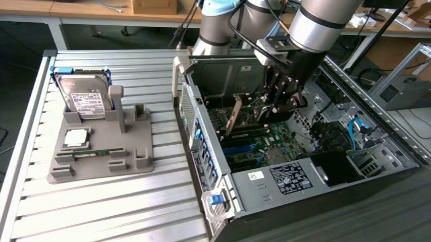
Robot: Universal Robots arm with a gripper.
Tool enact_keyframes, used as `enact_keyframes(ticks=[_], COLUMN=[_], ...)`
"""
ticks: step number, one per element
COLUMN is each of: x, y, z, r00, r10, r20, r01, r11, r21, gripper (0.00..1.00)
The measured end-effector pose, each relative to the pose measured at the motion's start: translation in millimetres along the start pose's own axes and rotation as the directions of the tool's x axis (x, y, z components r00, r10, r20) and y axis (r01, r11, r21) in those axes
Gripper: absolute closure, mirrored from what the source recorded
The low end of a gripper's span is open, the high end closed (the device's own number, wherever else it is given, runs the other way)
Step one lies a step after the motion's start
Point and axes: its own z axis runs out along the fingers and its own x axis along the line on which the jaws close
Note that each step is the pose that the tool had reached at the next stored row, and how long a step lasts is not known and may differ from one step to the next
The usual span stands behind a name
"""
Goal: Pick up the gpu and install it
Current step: 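Insert the gpu into the slot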
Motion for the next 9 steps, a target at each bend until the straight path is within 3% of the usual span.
enact_keyframes(ticks=[9], x=[1.0], y=[1.7], z=[2.6], r00=[1.0000], r10=[0.000], r20=[0.0000], r01=[0.000], r11=[1.0000], r21=[0.0000], gripper=[0.73])
